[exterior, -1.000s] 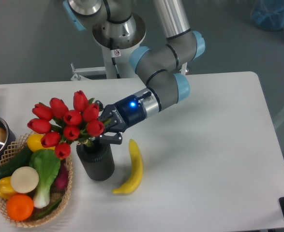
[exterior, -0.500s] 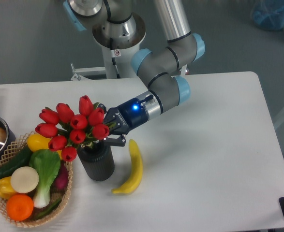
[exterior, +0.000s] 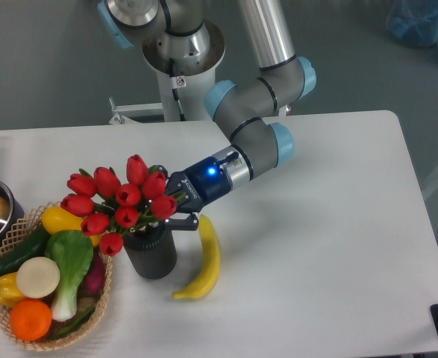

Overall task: Insert the flowers into the vase
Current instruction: 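Lower the tulip stems down into the dark grey vase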

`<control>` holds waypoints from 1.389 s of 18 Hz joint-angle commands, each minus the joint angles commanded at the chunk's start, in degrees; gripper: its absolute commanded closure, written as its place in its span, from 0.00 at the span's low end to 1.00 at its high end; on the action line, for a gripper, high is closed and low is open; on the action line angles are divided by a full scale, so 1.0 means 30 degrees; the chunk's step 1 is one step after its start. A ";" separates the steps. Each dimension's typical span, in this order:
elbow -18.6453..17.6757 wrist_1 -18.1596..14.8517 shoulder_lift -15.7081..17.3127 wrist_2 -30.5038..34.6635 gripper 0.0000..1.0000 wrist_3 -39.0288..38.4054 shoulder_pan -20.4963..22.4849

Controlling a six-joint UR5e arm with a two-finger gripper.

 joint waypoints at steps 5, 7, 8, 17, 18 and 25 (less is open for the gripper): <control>-0.0029 0.0000 0.0000 0.0029 0.62 0.0029 0.0000; -0.0029 0.0000 -0.0029 0.0029 0.62 0.0029 0.0000; -0.0029 -0.0029 -0.0029 0.0058 0.61 0.0029 0.0000; -0.0088 0.0000 0.0059 0.0205 0.43 0.0088 0.0117; -0.0088 0.0000 0.0088 0.0205 0.36 0.0088 0.0146; -0.0088 0.0000 0.0176 0.0351 0.13 0.0088 0.0176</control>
